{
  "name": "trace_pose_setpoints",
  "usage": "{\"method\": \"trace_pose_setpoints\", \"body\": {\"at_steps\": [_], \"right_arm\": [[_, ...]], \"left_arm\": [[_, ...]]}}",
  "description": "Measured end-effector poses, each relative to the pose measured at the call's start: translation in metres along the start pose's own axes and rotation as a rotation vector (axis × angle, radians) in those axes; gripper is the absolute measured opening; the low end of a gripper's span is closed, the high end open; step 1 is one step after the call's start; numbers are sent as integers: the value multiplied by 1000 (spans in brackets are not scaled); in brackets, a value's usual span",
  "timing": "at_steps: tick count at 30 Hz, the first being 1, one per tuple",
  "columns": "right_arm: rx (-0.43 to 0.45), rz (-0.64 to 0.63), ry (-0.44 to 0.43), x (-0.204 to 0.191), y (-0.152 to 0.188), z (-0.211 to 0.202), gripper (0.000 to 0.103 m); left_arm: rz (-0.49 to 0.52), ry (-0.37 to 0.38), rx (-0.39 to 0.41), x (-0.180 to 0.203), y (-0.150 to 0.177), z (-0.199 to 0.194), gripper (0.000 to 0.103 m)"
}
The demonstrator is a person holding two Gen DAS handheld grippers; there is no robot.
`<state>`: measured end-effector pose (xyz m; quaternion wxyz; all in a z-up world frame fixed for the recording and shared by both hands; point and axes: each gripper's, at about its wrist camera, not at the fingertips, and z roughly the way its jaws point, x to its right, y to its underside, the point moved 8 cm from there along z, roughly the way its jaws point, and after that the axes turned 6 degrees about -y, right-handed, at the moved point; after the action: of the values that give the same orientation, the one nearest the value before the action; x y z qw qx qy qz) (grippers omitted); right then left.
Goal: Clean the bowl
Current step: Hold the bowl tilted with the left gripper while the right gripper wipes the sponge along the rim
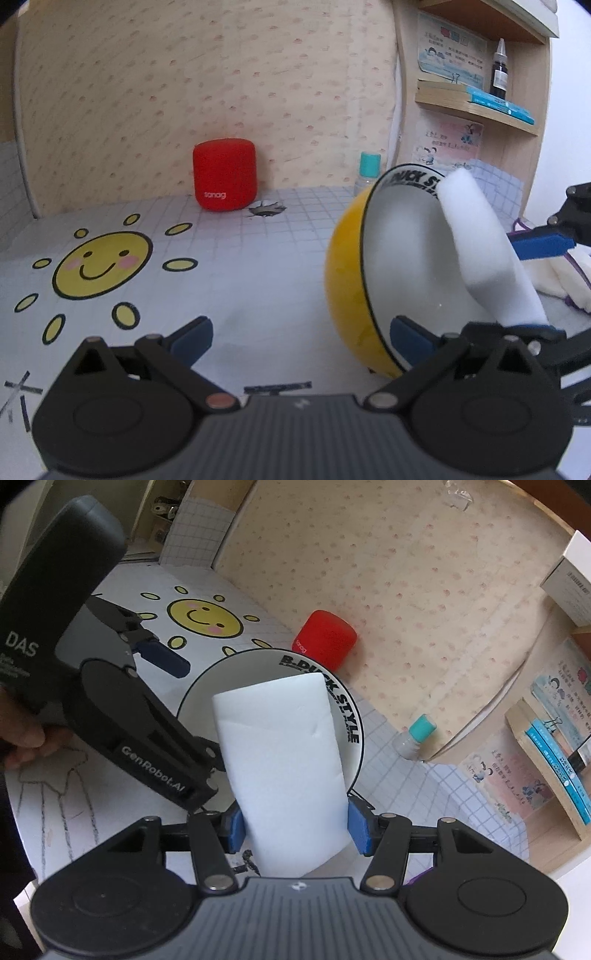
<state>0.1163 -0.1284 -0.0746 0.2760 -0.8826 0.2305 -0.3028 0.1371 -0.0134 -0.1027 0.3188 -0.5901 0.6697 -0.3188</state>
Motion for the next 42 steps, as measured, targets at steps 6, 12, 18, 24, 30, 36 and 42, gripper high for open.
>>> {"method": "trace_pose_setpoints", "body": {"at_steps": [6, 12, 18, 24, 30, 36, 42], "right_arm": [[11, 39, 20, -3, 3, -7, 54], [17, 54, -1, -12, 6, -18, 55], [40, 63, 7, -21, 3, -30, 55], [59, 54, 9, -29, 1, -41, 55], [37, 21, -2, -33, 3, -33, 55], [47, 40, -9, -28, -1, -29, 55], [44, 25, -18, -24, -5, -19, 55]], "left_arm": [[21, -8, 14, 2, -2, -1, 99], [11, -36, 3, -6, -1, 0, 100], [-7, -50, -17, -14, 3, 0, 100], [-18, -68, -18, -17, 4, -1, 100], [4, -63, -16, -14, 4, -2, 100], [62, -53, -10, -12, 5, -4, 100], [137, -54, 11, -9, 5, -5, 101]]}}
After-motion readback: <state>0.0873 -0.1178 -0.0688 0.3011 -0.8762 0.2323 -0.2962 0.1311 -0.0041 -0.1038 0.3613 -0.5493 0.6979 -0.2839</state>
